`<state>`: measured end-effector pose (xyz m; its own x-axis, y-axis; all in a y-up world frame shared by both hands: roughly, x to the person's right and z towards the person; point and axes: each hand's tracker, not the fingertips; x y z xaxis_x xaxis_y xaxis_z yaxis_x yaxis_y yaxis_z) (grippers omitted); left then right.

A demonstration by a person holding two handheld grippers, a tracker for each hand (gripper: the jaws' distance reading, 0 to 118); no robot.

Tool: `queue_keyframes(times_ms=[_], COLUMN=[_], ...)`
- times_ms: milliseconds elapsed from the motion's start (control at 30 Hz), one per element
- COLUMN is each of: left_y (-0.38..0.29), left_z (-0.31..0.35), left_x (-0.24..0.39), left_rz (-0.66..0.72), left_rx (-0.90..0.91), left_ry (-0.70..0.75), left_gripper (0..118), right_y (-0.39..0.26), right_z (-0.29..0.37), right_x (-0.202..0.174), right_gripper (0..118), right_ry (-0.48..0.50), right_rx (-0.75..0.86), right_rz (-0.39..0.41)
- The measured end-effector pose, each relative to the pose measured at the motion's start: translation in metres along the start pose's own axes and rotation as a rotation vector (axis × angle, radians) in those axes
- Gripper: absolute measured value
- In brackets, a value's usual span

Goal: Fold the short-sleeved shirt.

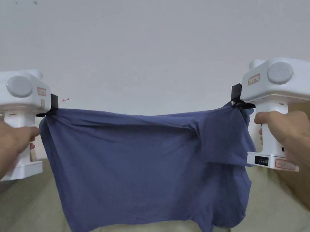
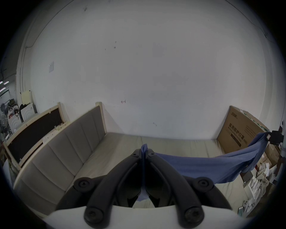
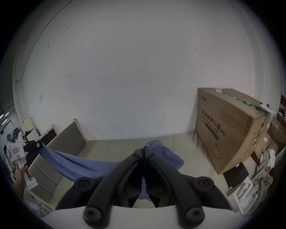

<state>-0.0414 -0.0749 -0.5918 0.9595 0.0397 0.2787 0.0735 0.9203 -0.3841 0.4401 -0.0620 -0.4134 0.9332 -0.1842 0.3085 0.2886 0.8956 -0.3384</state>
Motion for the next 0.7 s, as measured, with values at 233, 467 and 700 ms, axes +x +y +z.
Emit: queue_keyframes(times_ms=[233,467,700], left_y=[-0.103,-0.231,-0.35], left_z=[0.021,0.082,0.151], left_x=[-0.018,-0.023,-0.031], left_rz=[0.014,-0.1,0.006], left_rx=[-0.115,-0.204,-0.349], left_ry=[-0.064,-0.12,-0.154], left_gripper=[3,3,3], right_y=[-0.104,-0.232,-0.348], right_z=[0.032,0.097,0.139], right_x=[0.02,0.049,0.076], right_gripper=[2,2,2], right_ry=[0.019,0.08,0.077], right_rx=[-0.134,-0.293,-0.451], right_rz=[0.079,-0.015,-0.006])
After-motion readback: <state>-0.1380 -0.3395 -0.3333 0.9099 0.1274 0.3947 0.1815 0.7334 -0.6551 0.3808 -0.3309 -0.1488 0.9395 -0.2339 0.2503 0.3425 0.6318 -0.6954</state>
